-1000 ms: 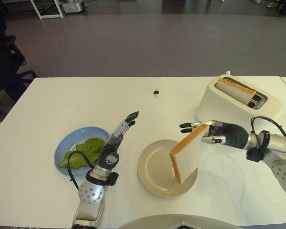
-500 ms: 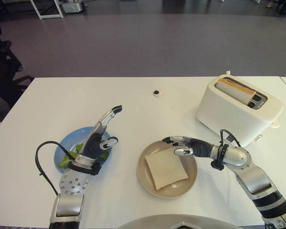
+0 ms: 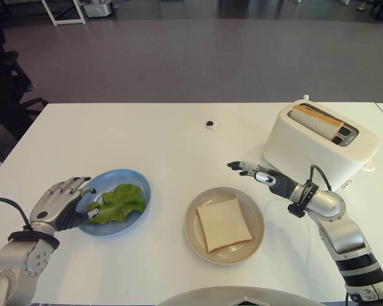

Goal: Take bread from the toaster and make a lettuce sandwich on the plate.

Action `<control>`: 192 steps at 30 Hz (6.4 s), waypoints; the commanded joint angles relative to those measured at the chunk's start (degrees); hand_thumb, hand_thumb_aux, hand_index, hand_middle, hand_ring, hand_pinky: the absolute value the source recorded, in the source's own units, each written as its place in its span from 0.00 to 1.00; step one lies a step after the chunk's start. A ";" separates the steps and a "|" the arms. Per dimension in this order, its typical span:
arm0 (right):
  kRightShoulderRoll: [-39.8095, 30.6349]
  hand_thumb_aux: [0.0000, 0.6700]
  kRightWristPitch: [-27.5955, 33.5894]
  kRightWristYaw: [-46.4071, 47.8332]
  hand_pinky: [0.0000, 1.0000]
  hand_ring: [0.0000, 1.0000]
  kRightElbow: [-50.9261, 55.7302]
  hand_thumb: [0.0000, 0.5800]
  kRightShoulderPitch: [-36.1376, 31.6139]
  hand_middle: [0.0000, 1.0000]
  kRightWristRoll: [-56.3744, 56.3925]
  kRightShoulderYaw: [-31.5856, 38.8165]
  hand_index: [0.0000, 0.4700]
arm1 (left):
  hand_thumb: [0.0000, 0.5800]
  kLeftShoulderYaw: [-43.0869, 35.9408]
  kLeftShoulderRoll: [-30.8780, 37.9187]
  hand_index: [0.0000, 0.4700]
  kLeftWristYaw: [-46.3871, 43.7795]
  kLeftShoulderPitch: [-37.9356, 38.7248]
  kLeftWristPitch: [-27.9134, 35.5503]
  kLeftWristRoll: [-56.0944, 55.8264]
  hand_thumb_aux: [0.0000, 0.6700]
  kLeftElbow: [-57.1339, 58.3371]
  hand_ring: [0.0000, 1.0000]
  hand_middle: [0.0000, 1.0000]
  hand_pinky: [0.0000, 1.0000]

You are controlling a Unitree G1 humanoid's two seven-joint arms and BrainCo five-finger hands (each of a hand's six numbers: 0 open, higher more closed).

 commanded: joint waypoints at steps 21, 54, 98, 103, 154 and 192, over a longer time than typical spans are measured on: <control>1.61 0.00 -1.27 2.44 0.00 0.00 0.27 0.00 0.49 0.00 0.72 -1.73 0.00 | 0.87 -10.01 3.65 0.64 2.84 -1.64 1.66 -0.02 0.64 5.55 0.00 0.00 0.00; 4.14 0.00 -3.76 -0.04 0.00 0.00 5.12 0.00 -1.26 0.00 0.94 -6.35 0.00 | 1.00 -3.61 -0.43 1.00 -10.82 0.27 -3.78 -35.12 1.00 -16.77 0.00 0.00 0.00; -2.44 0.00 -16.77 -14.12 0.00 0.00 9.97 0.00 -14.93 0.00 -9.70 -19.25 0.00 | 0.00 -33.39 -22.09 0.00 -10.45 -12.17 -4.40 -33.26 0.00 -16.19 0.00 0.00 0.00; -17.84 0.00 -24.82 -31.78 0.00 0.00 25.30 0.00 -20.45 0.00 -35.36 -18.42 0.00 | 0.00 -29.69 -25.57 0.00 -9.16 -13.17 -6.16 -40.84 0.00 -11.71 0.00 0.00 0.00; -13.33 1.00 29.22 9.53 0.00 0.00 2.84 1.00 -17.03 0.00 29.27 -18.06 1.00 | 0.00 -26.00 -27.84 0.00 -5.97 -14.92 -10.93 -35.21 0.00 -10.37 0.00 0.00 0.00; -4.44 1.00 40.81 10.87 0.00 0.00 -11.27 1.00 -6.34 0.00 20.98 1.03 1.00 | 0.00 -26.38 -27.72 0.00 -5.53 -15.27 -12.36 -31.30 0.00 -10.03 0.00 0.00 0.00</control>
